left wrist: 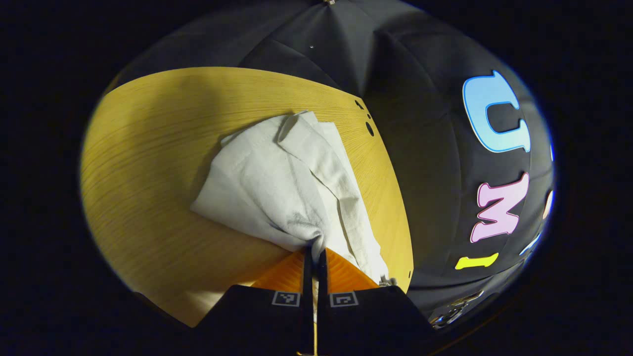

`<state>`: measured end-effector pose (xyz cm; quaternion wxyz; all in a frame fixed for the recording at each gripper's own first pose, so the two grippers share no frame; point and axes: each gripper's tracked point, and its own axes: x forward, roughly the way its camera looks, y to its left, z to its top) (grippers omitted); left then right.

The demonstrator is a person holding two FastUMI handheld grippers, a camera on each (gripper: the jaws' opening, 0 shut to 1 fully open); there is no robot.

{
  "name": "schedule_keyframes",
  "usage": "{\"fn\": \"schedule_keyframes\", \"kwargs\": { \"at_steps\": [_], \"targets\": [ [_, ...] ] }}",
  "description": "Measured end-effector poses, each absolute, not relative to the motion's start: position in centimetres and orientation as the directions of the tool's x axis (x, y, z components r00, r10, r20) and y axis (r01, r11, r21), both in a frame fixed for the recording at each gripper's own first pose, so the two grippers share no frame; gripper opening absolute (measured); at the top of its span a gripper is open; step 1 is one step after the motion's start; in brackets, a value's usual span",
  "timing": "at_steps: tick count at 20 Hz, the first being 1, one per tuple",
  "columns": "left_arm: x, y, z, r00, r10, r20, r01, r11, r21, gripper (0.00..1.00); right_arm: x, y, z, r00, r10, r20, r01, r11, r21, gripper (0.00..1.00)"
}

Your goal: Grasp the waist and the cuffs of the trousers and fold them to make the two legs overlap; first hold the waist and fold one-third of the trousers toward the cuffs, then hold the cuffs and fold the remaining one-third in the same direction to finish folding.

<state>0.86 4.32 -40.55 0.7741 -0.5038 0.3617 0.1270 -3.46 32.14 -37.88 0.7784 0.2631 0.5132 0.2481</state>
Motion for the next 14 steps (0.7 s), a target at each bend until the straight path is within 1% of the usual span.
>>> {"fn": "schedule_keyframes", "kwargs": {
  "at_steps": [1, 3, 4, 5, 10, 14],
  "targets": [
    [0.8, 4.3, -40.6, 0.708, -0.169, -0.686, -0.562, 0.453, -0.692, 0.07, -3.6, 31.8, -37.9, 0.352, 0.651, -0.673, -0.117, 0.744, 0.658, 0.5],
    [0.9, 4.3, -40.7, 0.711, -0.169, -0.682, -0.564, 0.441, -0.698, 0.07, -3.3, 30.8, -37.9, 0.37, 0.634, -0.679, -0.111, 0.755, 0.646, 0.5],
    [1.0, 4.3, -40.6, 0.713, -0.17, -0.68, -0.564, 0.437, -0.701, 0.08, -3.0, 30.2, -37.7, 0.383, 0.626, -0.679, -0.098, 0.758, 0.644, 0.41],
    [0.9, 4.3, -40.6, 0.715, -0.17, -0.679, -0.564, 0.434, -0.703, 0.07, -2.8, 29.2, -37.6, 0.397, 0.616, -0.681, -0.081, 0.762, 0.642, 0.5],
    [1.1, 4.4, -40.1, 0.715, -0.169, -0.678, -0.55, 0.462, -0.696, 0.07, -2.3, 24.3, -37.5, 0.453, 0.557, -0.697, 0.019, 0.775, 0.632, 0.5],
    [1.7, 3.5, -36.4, 0.76, -0.162, -0.63, -0.478, 0.517, -0.71, 0.07, -1.9, 19.2, -37.7, 0.505, 0.494, -0.707, 0.092, 0.784, 0.614, 0.5]
  ]
}}
